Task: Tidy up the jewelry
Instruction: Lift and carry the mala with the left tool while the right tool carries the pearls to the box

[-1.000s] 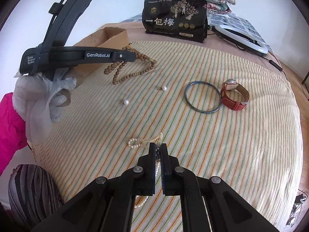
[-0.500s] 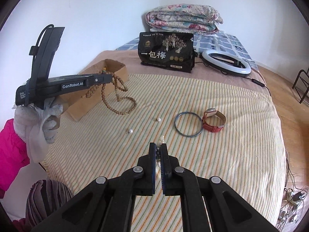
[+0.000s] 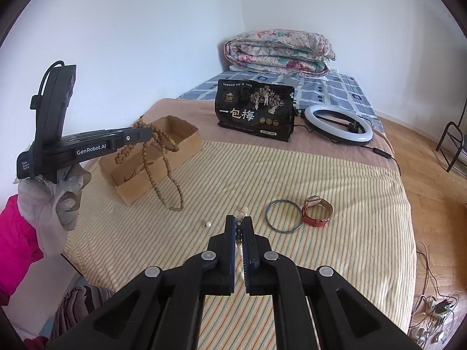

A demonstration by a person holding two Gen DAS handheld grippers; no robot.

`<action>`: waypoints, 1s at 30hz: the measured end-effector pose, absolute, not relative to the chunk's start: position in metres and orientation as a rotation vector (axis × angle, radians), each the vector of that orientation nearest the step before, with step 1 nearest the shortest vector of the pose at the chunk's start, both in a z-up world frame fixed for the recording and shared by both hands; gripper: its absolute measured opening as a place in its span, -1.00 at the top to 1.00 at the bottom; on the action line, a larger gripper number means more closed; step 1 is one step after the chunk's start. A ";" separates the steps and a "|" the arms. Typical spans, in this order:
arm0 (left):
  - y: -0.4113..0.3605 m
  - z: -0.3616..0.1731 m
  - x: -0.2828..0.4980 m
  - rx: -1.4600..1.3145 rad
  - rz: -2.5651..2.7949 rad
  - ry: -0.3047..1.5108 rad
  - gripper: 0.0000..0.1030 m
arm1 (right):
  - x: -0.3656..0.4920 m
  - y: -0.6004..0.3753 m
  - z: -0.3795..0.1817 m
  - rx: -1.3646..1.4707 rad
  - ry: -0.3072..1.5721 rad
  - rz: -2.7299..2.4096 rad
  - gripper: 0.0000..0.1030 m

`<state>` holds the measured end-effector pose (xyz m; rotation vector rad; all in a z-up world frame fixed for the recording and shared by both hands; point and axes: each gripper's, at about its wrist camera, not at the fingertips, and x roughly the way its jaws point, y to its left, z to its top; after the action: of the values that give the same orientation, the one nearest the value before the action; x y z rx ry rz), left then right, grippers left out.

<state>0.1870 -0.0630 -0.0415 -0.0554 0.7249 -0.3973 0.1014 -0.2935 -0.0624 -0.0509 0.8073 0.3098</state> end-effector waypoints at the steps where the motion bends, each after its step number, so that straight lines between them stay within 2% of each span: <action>1: -0.061 -0.038 0.185 -0.057 -0.397 0.717 0.80 | 0.101 -0.292 -0.060 -0.052 0.802 0.313 0.97; 17: -0.007 0.016 0.172 -0.075 -0.359 0.618 0.80 | 0.112 -0.247 -0.026 -0.073 0.729 0.364 0.97; 30: 0.056 0.013 0.184 -0.096 -0.276 0.615 0.80 | 0.146 -0.198 -0.016 -0.088 0.707 0.415 0.97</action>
<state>0.1837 0.0563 0.0129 -0.0962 0.6151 -0.2755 0.1457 -0.1978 -0.0164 -0.0879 0.7066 0.4147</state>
